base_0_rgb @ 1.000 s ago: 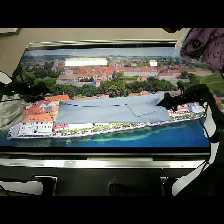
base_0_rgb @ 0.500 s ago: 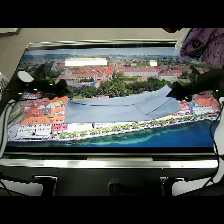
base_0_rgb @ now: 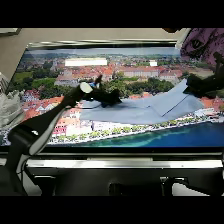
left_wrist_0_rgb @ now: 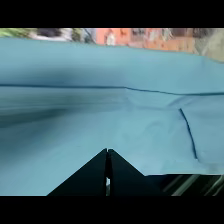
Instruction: Fold the clothes and pants, and hang the long-sleeved shirts on hangers.
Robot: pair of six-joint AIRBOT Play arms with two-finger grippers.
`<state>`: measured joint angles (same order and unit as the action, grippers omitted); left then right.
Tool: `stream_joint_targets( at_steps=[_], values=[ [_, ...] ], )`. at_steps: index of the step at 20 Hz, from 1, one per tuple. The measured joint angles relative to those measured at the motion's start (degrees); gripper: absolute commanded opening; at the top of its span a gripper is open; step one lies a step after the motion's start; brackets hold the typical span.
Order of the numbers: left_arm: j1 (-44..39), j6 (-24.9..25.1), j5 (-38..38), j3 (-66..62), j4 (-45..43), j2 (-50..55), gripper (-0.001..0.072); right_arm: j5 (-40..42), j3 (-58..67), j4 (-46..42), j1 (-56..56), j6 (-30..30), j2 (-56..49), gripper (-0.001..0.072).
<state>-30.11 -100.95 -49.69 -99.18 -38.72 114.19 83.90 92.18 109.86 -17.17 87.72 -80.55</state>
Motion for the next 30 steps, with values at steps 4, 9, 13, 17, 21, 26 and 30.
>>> stream_joint_targets(
  at_steps=[4, 9, 13, 17, 21, 26, 30],
  values=[
    [-8.5, -5.3, 1.8, -10.0, 1.8, 9.0, 0.0017, 1.4, 2.0, -0.9, 0.0, -1.2, 1.9, 0.0029],
    [-14.3, -11.5, 6.7, -16.2, 2.8, 15.2, 0.0017, 1.9, 7.4, -1.1, 0.0, -1.9, 2.4, 0.0029],
    [-16.2, -13.6, 11.5, -17.4, 4.5, 17.0, 0.0017, 3.1, 9.1, -1.0, 0.0, -2.7, 2.5, 0.0029],
    [-14.8, -14.2, 10.8, -17.7, 4.8, 16.6, 0.0015, 3.1, 9.6, -1.0, 0.0, -3.1, 2.5, 0.0029],
    [-8.1, -14.8, 2.7, -17.8, -3.9, 11.4, 0.0016, 2.3, 9.7, -0.8, 1.7, -4.9, 2.5, 0.0029],
    [5.1, -13.6, -15.8, -17.8, -22.8, -1.6, 0.0018, -0.3, 9.7, -1.0, 11.3, -11.9, 1.2, 0.0029],
    [17.0, -9.5, -27.5, -17.8, -30.0, -11.2, 0.0018, -4.4, 9.7, -1.6, 22.7, -19.5, -1.9, 0.0029]
  ],
)
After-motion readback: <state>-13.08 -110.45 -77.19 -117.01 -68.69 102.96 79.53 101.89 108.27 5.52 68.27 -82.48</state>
